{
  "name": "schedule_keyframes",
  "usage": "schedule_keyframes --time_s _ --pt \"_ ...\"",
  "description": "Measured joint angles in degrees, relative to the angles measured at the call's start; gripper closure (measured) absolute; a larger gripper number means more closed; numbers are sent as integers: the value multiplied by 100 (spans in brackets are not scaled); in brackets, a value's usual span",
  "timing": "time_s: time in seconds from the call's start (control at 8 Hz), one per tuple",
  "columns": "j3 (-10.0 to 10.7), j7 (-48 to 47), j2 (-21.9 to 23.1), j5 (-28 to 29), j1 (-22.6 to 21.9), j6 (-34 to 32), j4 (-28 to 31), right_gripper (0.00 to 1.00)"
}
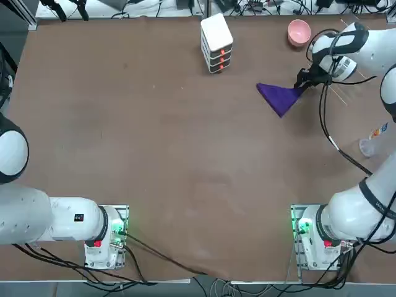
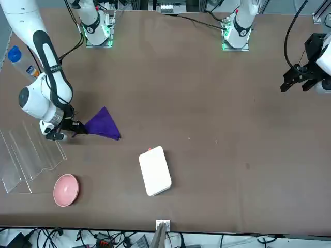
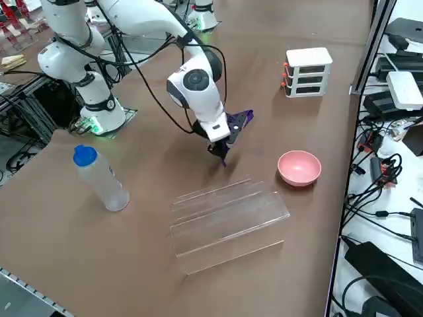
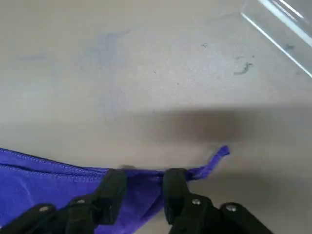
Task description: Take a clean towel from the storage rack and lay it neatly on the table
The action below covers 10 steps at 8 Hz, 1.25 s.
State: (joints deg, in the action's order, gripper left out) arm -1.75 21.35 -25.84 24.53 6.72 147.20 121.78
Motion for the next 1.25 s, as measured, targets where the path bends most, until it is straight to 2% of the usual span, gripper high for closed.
schedule_keyframes --time_s 0.25,0.38,0.5,0.62,0.88,1.25 --pt "1 4 0 -4 0 0 0 65" --pt "1 4 0 -4 0 0 0 81" --pt "1 4 0 -4 0 -1 0 83" --pt "1 4 0 -4 0 -2 0 93" --pt "1 -2 51 -4 0 -89 -9 98" --pt "3 -75 523 -4 -9 -959 -24 98"
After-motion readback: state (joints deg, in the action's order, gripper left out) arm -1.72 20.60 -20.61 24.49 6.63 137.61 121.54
